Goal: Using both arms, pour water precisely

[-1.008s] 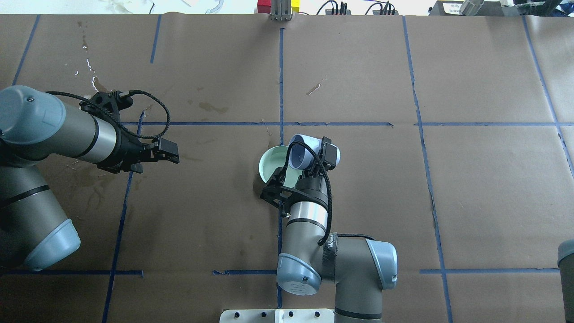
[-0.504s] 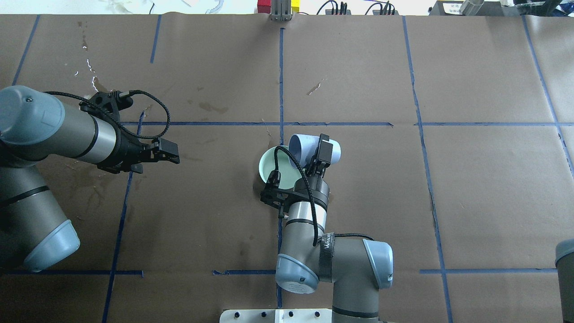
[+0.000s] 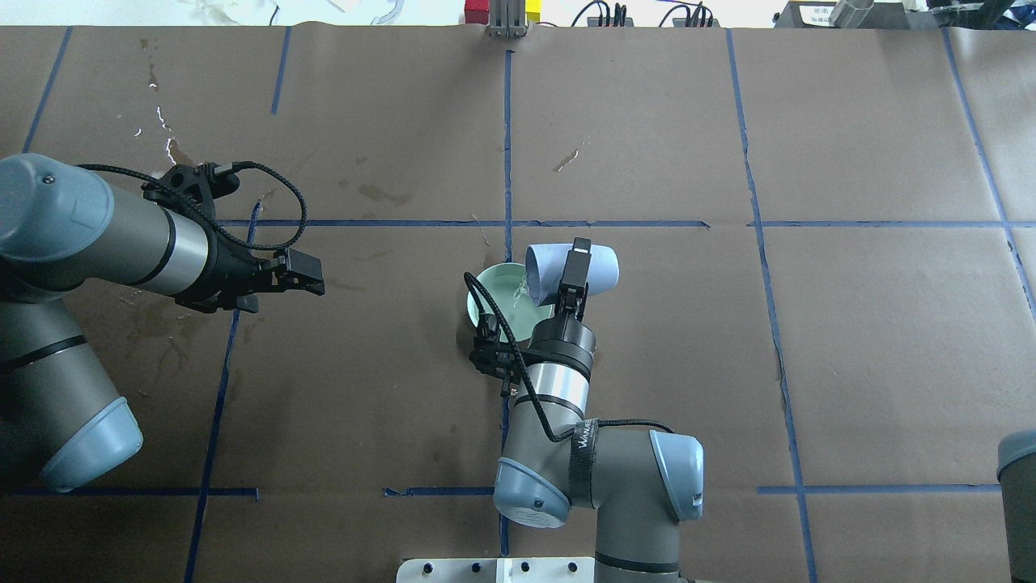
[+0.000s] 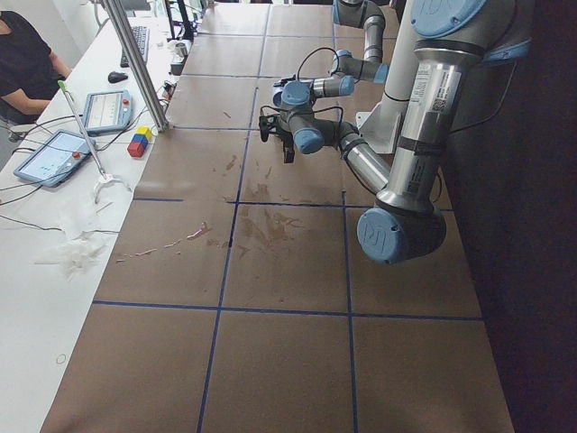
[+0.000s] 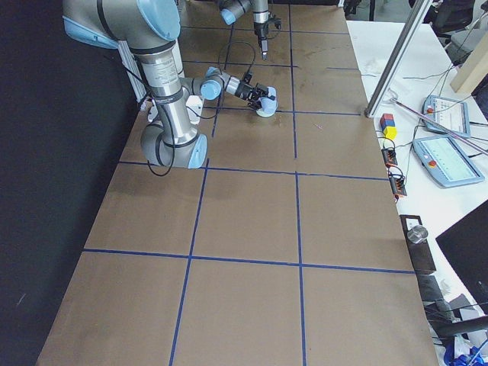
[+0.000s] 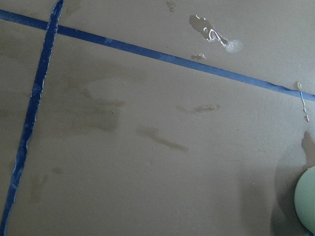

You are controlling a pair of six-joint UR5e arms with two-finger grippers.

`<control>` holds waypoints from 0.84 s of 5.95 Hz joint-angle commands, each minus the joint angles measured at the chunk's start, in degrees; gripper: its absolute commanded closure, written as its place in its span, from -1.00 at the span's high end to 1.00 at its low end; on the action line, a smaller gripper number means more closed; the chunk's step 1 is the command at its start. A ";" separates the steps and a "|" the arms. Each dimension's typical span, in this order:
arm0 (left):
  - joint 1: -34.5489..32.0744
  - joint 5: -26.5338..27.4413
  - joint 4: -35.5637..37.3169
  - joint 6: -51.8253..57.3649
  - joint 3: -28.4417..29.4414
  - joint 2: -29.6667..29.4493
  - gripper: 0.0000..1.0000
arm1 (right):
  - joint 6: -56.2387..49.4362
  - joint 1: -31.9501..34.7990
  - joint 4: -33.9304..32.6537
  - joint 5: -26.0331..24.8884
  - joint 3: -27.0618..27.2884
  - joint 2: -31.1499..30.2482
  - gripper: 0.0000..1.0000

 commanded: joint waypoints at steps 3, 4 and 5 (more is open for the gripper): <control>-0.03 -0.09 0.00 -0.01 -0.50 0.09 1.00 | -8.19 0.10 -0.29 -0.66 -0.02 -0.12 -1.00; -0.03 -0.09 0.00 -0.01 -0.50 0.09 1.00 | -8.73 0.10 -0.37 -0.93 0.07 -0.03 -1.00; -0.03 -0.09 0.00 -0.01 -0.50 0.09 1.00 | -11.35 0.19 -0.37 -0.93 -0.02 0.06 -1.00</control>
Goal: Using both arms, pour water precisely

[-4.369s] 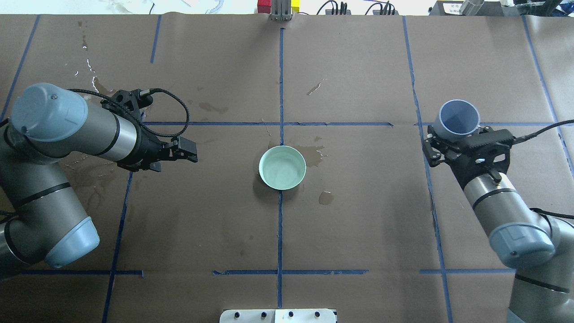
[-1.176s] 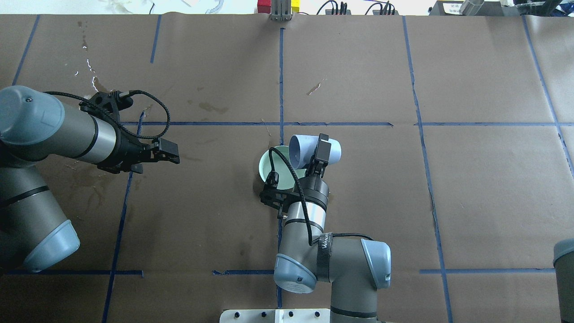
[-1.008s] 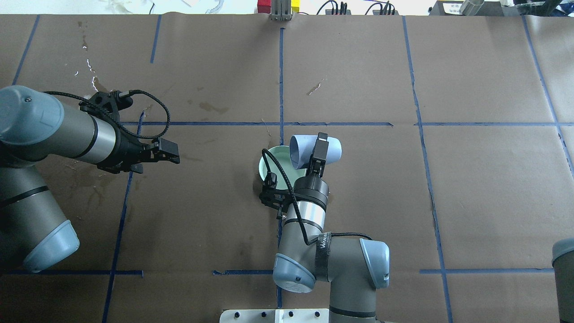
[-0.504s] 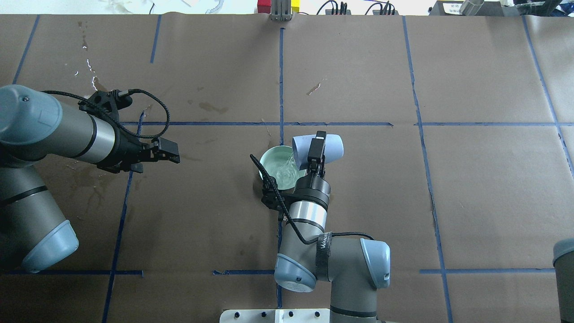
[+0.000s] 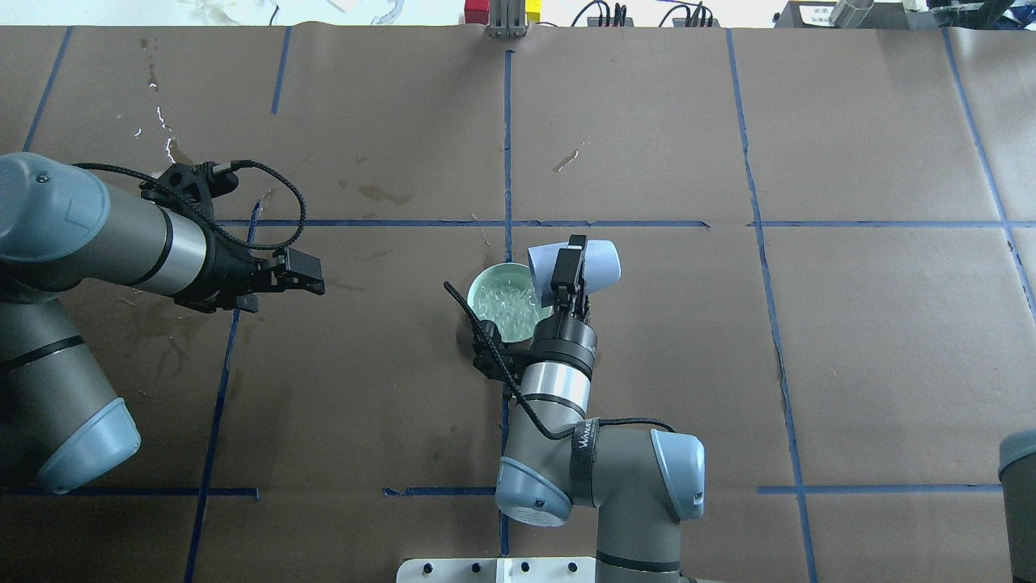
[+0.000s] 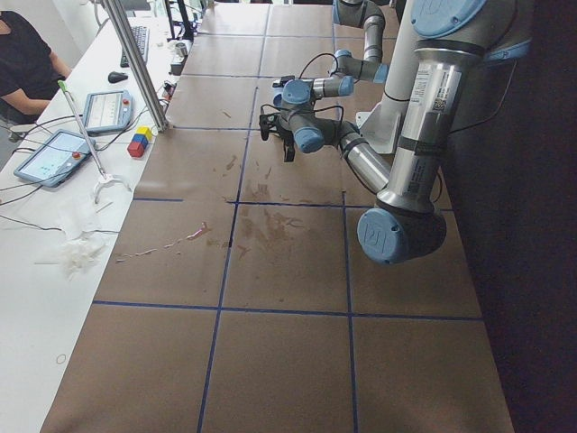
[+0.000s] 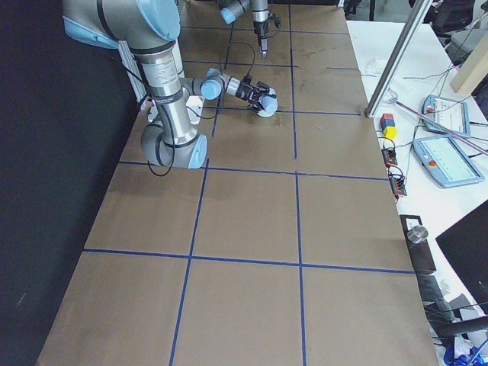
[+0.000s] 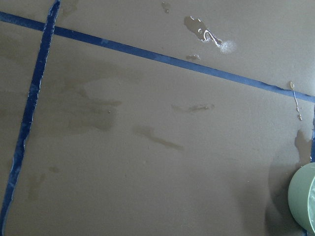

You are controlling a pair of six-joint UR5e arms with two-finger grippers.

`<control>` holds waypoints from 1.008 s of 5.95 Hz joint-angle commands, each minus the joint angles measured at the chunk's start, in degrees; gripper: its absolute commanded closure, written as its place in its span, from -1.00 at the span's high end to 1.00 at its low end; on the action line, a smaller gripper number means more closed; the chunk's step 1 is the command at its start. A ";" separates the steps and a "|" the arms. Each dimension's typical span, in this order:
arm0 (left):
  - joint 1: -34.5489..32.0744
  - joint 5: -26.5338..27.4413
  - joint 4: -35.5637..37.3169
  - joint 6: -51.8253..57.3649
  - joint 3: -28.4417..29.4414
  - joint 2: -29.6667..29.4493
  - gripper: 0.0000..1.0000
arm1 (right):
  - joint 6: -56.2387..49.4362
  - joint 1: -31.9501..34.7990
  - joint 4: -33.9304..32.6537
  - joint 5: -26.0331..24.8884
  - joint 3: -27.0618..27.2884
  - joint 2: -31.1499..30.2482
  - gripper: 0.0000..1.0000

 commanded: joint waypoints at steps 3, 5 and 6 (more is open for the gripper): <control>0.00 0.09 0.00 0.00 0.00 0.00 1.00 | -6.32 0.14 0.07 -0.15 0.05 0.08 -0.99; 0.09 0.09 0.00 0.00 0.00 -0.08 1.00 | -1.70 0.76 1.21 0.81 4.07 -0.27 -1.00; 0.00 0.09 0.00 0.00 0.00 0.00 1.00 | 7.04 1.02 2.69 3.17 4.53 -1.32 -1.00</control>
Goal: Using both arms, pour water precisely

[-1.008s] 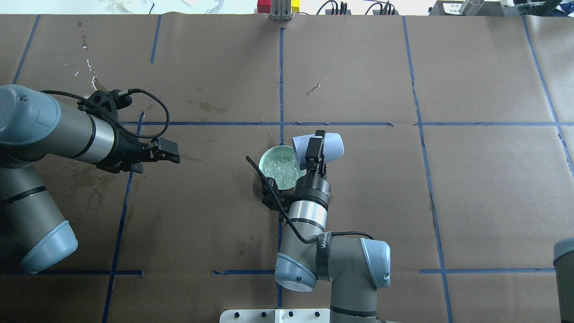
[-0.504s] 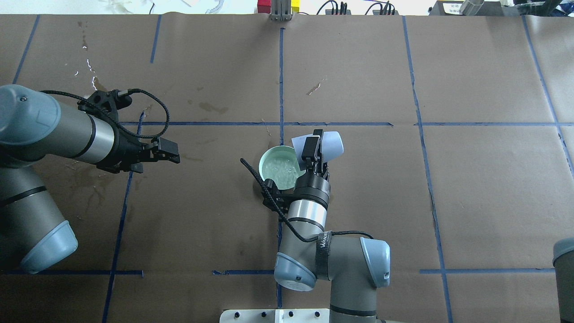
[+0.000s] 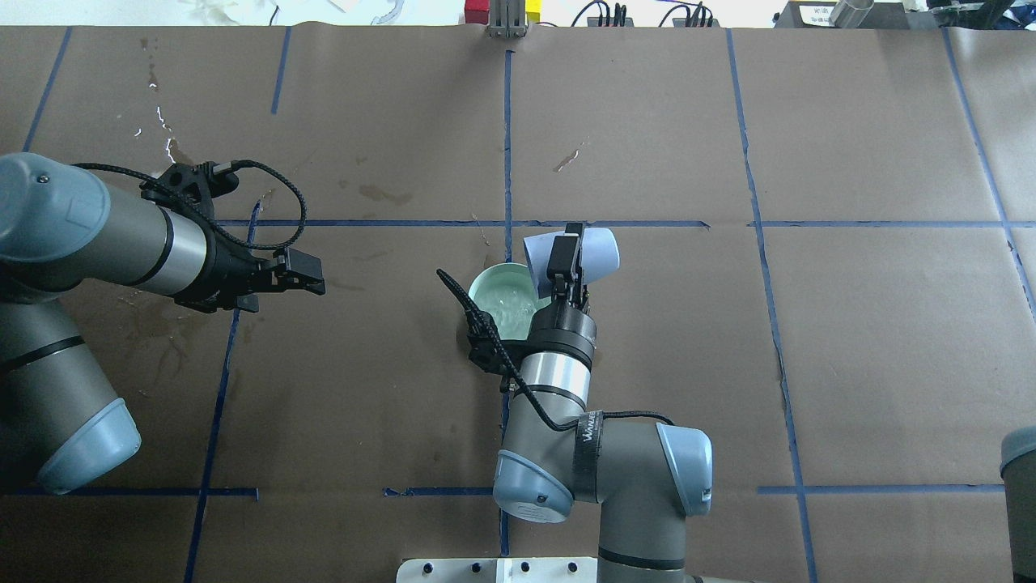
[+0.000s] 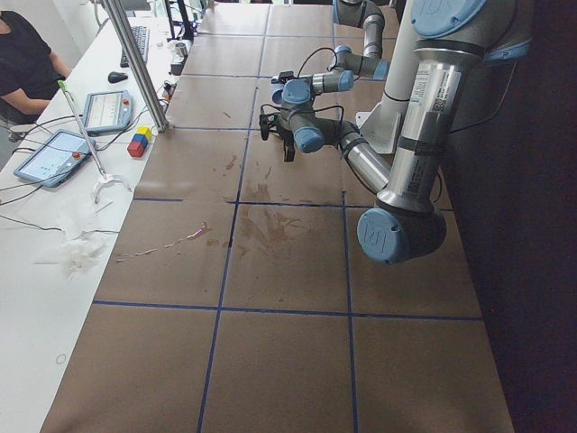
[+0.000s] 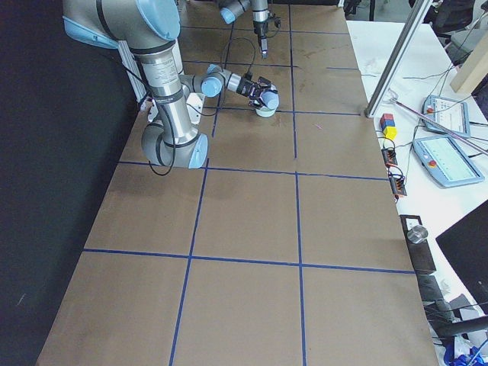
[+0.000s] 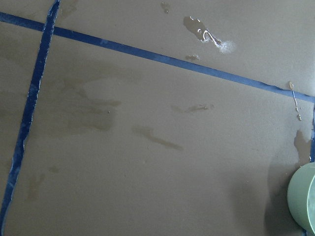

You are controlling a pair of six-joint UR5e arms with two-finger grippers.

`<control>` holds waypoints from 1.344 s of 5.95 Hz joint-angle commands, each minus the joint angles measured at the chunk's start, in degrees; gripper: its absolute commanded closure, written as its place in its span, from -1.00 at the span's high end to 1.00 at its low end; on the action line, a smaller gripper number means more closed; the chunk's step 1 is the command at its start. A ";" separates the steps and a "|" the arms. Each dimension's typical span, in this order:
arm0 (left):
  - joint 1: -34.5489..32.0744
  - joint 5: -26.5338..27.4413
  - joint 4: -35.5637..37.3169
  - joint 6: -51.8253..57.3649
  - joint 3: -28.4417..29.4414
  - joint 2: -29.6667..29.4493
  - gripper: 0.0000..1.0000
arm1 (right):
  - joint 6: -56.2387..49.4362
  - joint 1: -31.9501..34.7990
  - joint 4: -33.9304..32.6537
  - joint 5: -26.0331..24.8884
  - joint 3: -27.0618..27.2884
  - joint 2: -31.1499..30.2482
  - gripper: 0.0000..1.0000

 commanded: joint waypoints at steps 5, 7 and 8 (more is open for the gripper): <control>-0.03 0.35 0.00 -0.09 -0.26 0.04 1.00 | 41.84 2.65 9.12 15.93 11.05 -9.97 -1.00; 0.05 0.35 0.00 -0.09 -0.26 0.04 1.00 | 56.96 2.65 17.04 16.11 19.03 -23.18 -1.00; 0.05 0.35 0.00 -0.09 -0.26 0.04 1.00 | 60.24 3.08 35.13 16.19 17.32 -30.74 -1.00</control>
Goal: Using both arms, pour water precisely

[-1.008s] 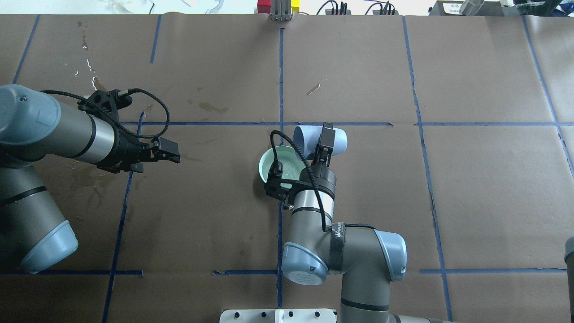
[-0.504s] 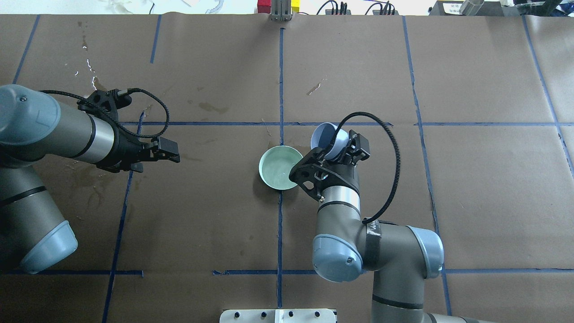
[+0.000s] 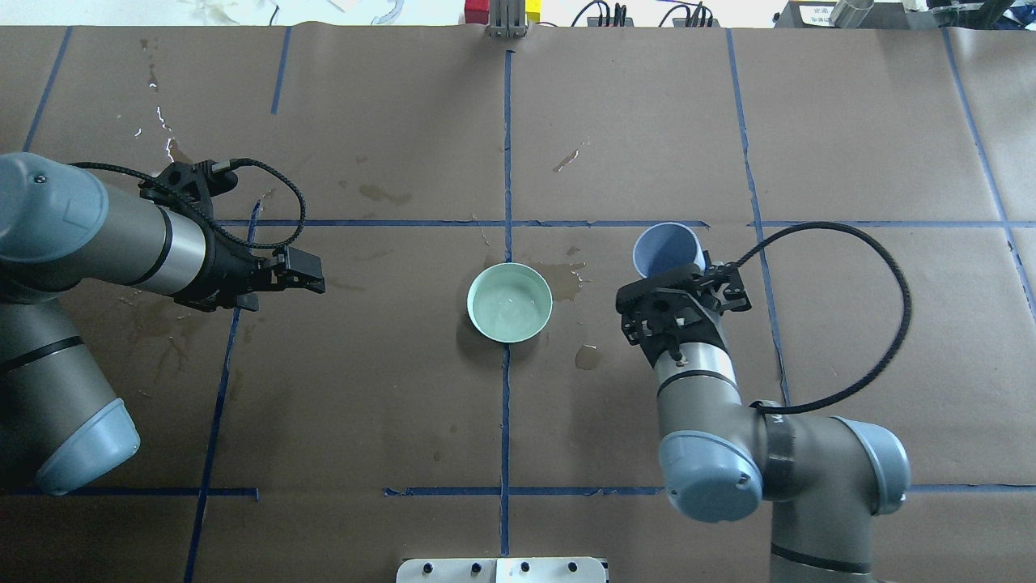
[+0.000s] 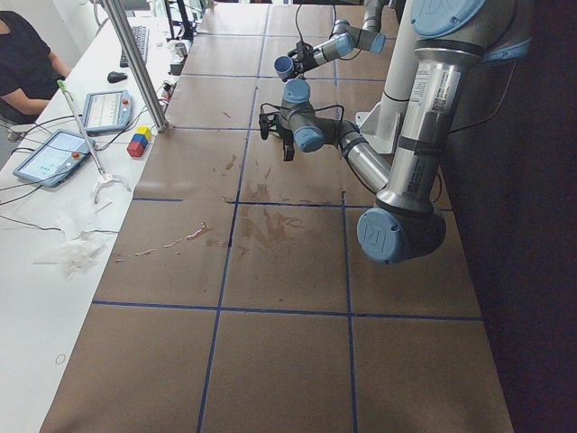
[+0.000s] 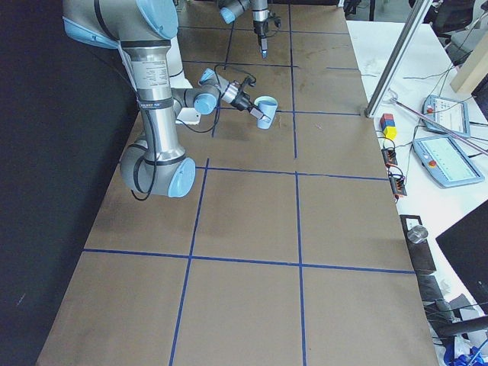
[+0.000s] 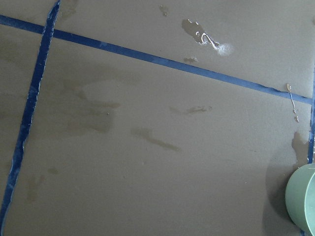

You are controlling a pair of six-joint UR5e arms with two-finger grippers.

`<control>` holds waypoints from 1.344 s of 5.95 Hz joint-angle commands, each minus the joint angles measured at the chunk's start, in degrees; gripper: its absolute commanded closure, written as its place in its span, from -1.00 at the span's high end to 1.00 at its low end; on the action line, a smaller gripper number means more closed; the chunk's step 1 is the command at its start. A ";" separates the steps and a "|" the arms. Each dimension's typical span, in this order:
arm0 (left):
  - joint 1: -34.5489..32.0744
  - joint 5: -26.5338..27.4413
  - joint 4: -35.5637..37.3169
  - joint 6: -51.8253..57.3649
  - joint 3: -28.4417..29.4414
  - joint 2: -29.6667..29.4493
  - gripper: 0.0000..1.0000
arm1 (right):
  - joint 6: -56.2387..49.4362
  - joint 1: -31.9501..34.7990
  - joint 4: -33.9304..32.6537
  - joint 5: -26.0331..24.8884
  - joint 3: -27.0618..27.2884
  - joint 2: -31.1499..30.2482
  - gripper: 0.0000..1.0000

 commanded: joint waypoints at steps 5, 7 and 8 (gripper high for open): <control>0.03 0.00 0.09 0.00 -0.16 -0.27 1.00 | 10.30 8.90 58.36 3.19 -15.91 -27.72 -1.00; 0.03 0.00 0.09 0.00 -0.16 -0.18 1.00 | 10.46 9.88 63.48 2.67 -23.25 -28.26 -1.00; -0.06 0.00 0.09 0.00 -0.51 -0.09 1.00 | 10.47 9.71 63.42 2.23 -24.15 -27.39 -0.99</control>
